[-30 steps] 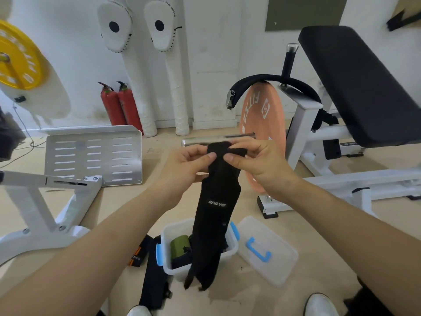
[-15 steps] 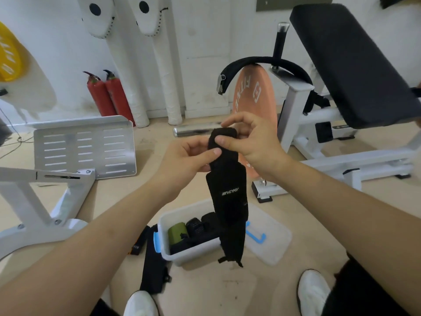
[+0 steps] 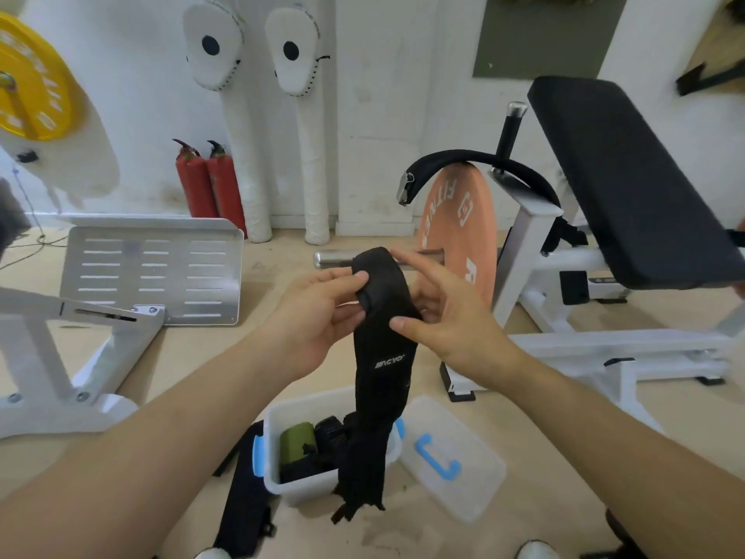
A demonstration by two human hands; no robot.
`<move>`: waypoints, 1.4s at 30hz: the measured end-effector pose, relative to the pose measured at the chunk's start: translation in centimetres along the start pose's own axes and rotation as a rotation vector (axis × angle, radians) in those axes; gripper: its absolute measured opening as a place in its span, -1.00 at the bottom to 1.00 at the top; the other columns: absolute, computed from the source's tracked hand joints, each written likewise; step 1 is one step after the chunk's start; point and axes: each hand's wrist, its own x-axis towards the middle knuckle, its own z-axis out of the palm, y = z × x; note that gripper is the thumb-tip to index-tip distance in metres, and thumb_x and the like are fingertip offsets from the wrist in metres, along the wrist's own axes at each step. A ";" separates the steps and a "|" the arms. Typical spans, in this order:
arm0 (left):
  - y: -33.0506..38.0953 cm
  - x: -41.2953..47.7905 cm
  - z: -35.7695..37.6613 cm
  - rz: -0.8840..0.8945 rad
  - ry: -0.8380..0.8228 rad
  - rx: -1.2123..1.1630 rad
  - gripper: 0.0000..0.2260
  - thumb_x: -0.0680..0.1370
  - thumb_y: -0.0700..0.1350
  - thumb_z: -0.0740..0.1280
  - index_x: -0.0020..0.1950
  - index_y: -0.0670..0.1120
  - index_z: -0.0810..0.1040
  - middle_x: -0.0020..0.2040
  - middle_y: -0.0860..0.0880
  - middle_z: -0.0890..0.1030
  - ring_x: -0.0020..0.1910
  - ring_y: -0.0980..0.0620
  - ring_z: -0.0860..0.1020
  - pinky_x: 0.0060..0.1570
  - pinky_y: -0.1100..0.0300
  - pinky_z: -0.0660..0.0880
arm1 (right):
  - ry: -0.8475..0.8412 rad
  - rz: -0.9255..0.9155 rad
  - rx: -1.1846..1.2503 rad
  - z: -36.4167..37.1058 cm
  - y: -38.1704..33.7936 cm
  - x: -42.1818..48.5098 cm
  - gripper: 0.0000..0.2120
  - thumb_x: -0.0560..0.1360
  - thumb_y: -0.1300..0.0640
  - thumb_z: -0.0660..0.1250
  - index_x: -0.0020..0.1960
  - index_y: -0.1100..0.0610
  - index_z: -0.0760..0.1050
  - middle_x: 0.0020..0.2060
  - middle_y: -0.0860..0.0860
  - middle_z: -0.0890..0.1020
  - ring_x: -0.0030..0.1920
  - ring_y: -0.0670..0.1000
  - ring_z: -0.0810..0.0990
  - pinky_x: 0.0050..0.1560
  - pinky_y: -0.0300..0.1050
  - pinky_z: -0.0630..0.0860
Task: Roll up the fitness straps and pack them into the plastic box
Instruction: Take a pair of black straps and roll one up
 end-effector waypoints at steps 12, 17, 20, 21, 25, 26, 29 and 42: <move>-0.1 -0.7 -1.6 0.630 -0.013 0.757 -0.72 0.49 -0.07 0.53 0.17 0.12 0.64 0.13 0.19 0.65 0.22 0.16 0.57 0.18 0.17 0.53 | 0.059 0.005 -0.011 -0.4 -0.2 0.1 -0.69 0.44 0.40 0.50 0.16 0.25 0.63 0.02 0.11 0.70 0.00 0.06 0.71 0.11 0.01 0.64; -0.5 -0.4 -1.4 0.649 -0.080 0.909 -0.78 0.49 -0.06 0.54 0.04 0.24 0.65 -0.04 0.26 0.69 0.06 0.17 0.63 0.13 0.10 0.53 | 0.068 0.016 0.020 -0.3 -0.3 0.1 -0.71 0.41 0.40 0.52 0.02 0.11 0.61 -0.04 0.21 0.67 -0.12 0.10 0.71 0.02 0.10 0.64; -0.6 -0.2 -1.3 0.560 -0.059 0.817 -0.84 0.50 -0.14 0.53 -0.01 0.11 0.70 -0.13 0.14 0.72 -0.09 0.13 0.67 0.02 0.13 0.60 | 0.034 0.007 0.080 0.1 -0.4 0.1 -0.73 0.43 0.42 0.50 0.02 0.13 0.62 -0.06 0.19 0.71 -0.05 0.11 0.72 0.08 -0.01 0.64; -0.5 -0.1 -1.3 0.513 -0.043 0.753 -0.86 0.50 -0.15 0.53 -0.02 0.08 0.70 -0.14 0.10 0.73 -0.11 0.12 0.68 -0.02 0.17 0.61 | 0.034 0.006 0.088 0.1 -0.3 0.0 -0.74 0.43 0.42 0.50 0.05 0.18 0.61 -0.05 0.17 0.71 -0.03 0.11 0.71 0.10 -0.03 0.63; -0.5 -0.2 -0.7 0.298 0.000 0.460 -0.93 0.54 -0.20 0.47 0.01 -0.09 0.69 -0.14 -0.05 0.75 -0.14 0.05 0.71 -0.16 0.26 0.60 | 0.003 0.009 0.053 -0.3 -0.2 0.2 -0.52 0.45 0.39 0.49 0.31 0.12 0.52 0.07 0.14 0.65 0.01 0.25 0.67 0.07 0.17 0.64; -0.4 -0.3 -0.6 0.250 0.007 0.373 -0.90 0.54 -0.20 0.46 0.05 -0.14 0.67 -0.13 -0.11 0.75 -0.14 0.00 0.72 -0.17 0.23 0.61 | -0.024 -0.008 0.038 -0.3 -0.3 0.2 -0.45 0.44 0.40 0.47 0.36 0.05 0.50 0.12 0.09 0.62 0.02 0.23 0.67 0.06 0.18 0.65; 0.0 -0.2 -0.6 0.131 0.000 0.183 -0.87 0.56 -0.18 0.42 0.09 -0.17 0.65 -0.12 -0.13 0.73 -0.17 0.00 0.71 -0.21 0.24 0.61 | -0.068 -0.071 -0.022 -0.2 -0.3 0.1 -0.37 0.41 0.44 0.48 0.41 0.06 0.48 0.24 0.00 0.59 0.17 0.08 0.63 0.13 0.13 0.63; -0.4 -0.5 -0.8 0.323 -0.066 0.544 -0.71 0.42 0.12 0.52 0.11 0.11 0.70 0.06 0.00 0.72 0.11 -0.04 0.67 0.19 -0.03 0.57 | 0.118 -0.162 -0.174 -0.9 -0.2 0.3 -0.63 0.42 0.27 0.54 0.21 0.16 0.65 0.03 0.03 0.70 0.10 -0.02 0.64 0.17 0.04 0.56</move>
